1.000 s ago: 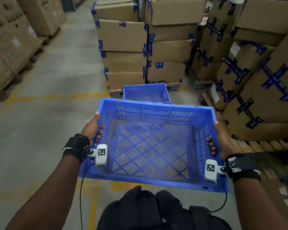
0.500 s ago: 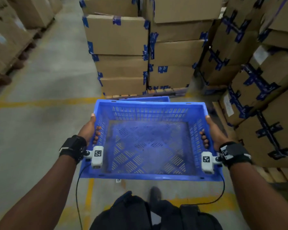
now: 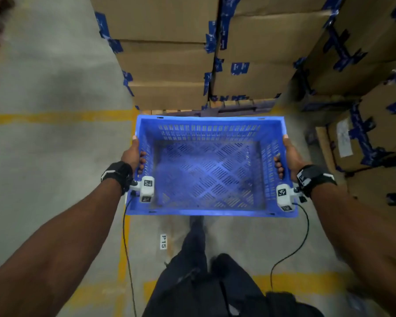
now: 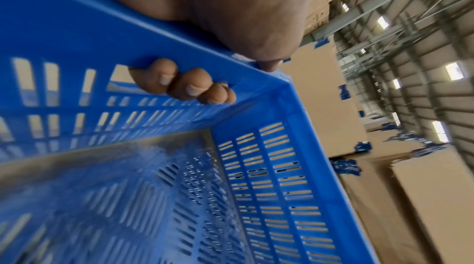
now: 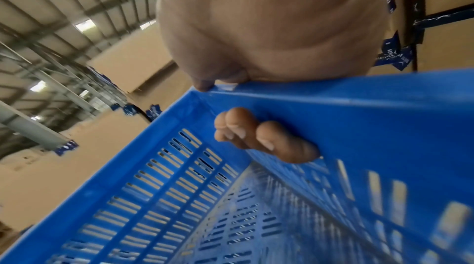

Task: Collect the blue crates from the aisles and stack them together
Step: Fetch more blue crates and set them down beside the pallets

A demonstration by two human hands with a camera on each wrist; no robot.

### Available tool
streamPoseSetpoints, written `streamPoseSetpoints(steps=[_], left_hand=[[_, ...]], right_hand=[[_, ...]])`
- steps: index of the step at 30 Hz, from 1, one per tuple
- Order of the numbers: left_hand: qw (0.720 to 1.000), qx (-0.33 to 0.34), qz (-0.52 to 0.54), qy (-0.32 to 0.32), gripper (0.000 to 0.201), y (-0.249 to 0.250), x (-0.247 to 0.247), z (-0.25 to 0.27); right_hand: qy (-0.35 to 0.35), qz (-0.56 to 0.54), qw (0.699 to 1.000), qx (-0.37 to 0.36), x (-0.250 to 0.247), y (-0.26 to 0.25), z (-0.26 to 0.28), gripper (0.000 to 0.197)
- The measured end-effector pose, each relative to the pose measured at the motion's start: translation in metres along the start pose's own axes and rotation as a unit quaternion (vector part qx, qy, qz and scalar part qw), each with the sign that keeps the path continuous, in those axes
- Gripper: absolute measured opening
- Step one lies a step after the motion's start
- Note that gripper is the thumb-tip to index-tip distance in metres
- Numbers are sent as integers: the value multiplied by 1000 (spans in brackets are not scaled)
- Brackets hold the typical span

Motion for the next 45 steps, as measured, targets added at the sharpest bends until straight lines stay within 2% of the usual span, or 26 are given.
streamPoseSetpoints(steps=[7,12,17,24,29,45], left_hand=[[999,-33,-14,23,75,4,36,-108],[998,-42,-18,34,76,1,45,-156],[998,-53,-9,28,74,-5,57,-182],[998,-48,-9,45,73,-6,65,-192],[996,-75,4,41,76,-28,68,-190],[996,-34,8,78,72,-32,64,-189]], right_hand=[[-12,3,999,42,19,-31,-101,86],[-30,7,998,49,34,-44,-148,85],[-19,0,999,50,39,-51,-179,86],[12,-1,998,69,41,-47,-202,87],[23,10,997,72,30,-45,-207,88],[104,8,994,44,31,-40,-214,96]])
Point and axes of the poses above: each hand's wrist, its own z-axis away from the middle knuckle, its own x-axis out of the palm, y = z × x, the point moved 3 cm from there along -z, towards the middle knuckle, and after that the axes turned 14 degrees about z, right-handed, at the moved point
